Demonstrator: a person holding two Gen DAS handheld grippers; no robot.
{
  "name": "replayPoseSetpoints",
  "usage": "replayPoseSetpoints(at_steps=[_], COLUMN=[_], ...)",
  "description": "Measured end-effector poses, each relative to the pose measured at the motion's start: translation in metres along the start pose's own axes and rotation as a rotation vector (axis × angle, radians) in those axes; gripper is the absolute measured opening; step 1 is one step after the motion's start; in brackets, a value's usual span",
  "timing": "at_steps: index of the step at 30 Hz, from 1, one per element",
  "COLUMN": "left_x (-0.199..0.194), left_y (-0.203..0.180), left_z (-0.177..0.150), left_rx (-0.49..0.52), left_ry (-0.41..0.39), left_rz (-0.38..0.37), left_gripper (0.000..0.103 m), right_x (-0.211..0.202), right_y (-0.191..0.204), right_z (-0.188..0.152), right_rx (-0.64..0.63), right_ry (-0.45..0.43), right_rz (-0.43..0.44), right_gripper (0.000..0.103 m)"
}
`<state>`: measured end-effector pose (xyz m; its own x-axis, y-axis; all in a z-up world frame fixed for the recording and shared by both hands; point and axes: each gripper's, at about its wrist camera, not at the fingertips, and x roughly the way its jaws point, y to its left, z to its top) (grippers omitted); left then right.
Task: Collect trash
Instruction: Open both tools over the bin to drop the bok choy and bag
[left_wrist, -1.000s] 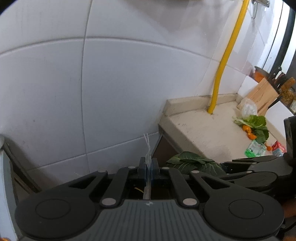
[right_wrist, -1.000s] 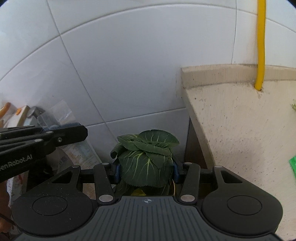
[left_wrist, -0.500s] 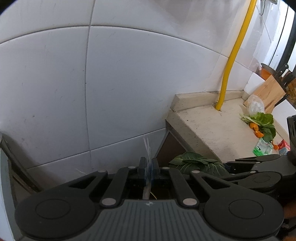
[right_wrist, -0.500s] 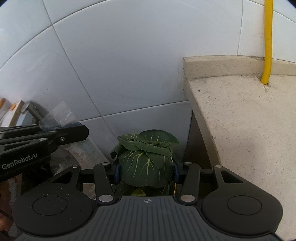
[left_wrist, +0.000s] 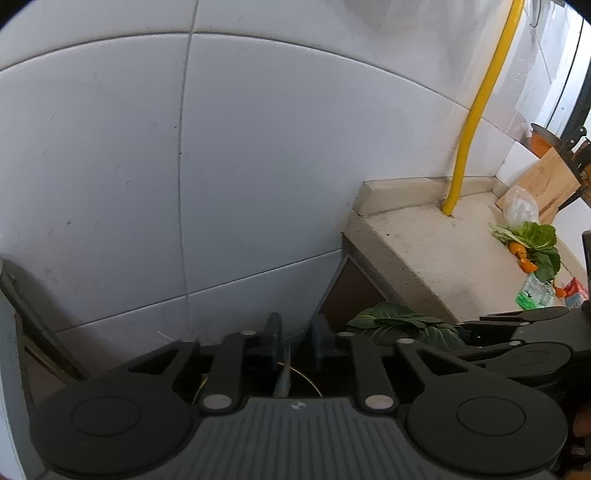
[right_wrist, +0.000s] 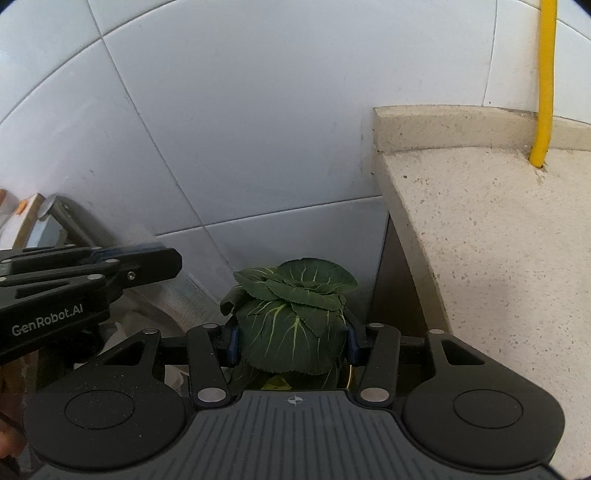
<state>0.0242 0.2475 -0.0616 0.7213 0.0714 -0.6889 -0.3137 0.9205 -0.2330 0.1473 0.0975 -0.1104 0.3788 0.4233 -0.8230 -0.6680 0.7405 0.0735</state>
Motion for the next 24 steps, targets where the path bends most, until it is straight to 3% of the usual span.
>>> replayPoseSetpoints(at_steps=[5,14,24], left_x=[0.005,0.011,0.013], left_y=[0.004,0.007,0.008], left_z=[-0.002,-0.004,-0.004], left_rx=[-0.006,-0.013,-0.006], left_ry=[0.000,0.007,0.006], left_rz=[0.009,0.016,0.027], left_gripper=[0.039,0.049,0.050], right_x=[0.003,0.003,-0.001], right_y=[-0.004,-0.006,-0.008], right_z=[0.000,-0.001,-0.004], right_rx=[0.011,0.023,0.034], right_ry=[0.010,0.007,0.005], right_rz=[-0.013,-0.010,-0.015], right_gripper=[0.061,0.060,0.060])
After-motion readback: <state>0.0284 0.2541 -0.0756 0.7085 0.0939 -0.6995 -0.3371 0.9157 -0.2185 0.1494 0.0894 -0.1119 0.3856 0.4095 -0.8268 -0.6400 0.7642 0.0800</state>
